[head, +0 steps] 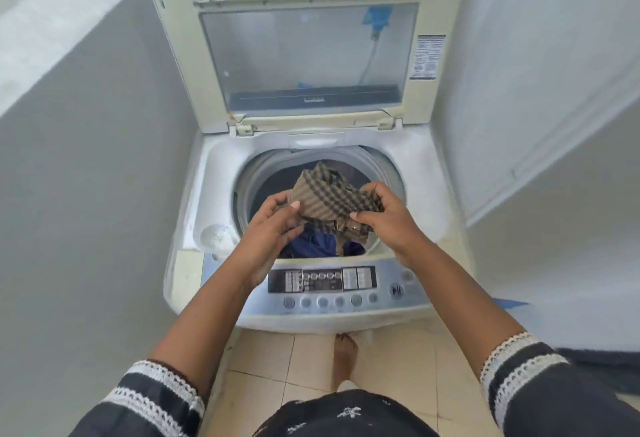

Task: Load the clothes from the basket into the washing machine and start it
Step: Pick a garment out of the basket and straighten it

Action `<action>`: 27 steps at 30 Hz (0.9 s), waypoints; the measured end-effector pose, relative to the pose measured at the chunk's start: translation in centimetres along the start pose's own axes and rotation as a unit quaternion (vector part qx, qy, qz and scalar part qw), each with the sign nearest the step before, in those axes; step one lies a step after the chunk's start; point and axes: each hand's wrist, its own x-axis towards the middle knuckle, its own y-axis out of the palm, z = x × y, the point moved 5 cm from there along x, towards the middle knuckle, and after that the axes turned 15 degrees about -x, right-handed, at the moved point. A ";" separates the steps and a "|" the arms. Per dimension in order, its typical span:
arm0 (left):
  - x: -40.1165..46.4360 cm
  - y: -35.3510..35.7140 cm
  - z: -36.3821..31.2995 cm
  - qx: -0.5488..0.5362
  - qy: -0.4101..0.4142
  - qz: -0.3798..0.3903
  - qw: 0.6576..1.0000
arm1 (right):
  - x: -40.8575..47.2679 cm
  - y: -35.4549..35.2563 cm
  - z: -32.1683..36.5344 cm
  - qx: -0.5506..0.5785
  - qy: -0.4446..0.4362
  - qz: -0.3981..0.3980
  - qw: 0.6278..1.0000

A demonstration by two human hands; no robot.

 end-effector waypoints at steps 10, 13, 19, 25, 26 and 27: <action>10.2 -2.1 6.7 0.170 -0.244 -0.077 0.952 | 11.6 2.9 -8.7 -0.355 0.061 0.201 0.911; 10.4 -2.2 6.9 0.201 -0.244 -0.112 0.942 | 12.1 3.9 -9.8 -0.402 0.055 0.251 0.879; 9.8 -2.4 5.2 0.187 -0.155 -0.141 0.960 | 11.8 4.0 -8.9 -0.406 0.028 0.236 0.882; 6.4 -2.2 3.5 0.277 -0.045 -0.172 0.944 | 8.2 1.0 -5.4 -0.426 -0.028 0.053 0.903; 5.7 -2.1 3.3 0.294 -0.010 -0.177 0.939 | 7.3 0.4 -4.9 -0.433 -0.040 0.016 0.901; 4.9 -1.9 3.0 0.309 0.015 -0.175 0.935 | 6.3 -0.1 -4.6 -0.433 -0.052 -0.017 0.900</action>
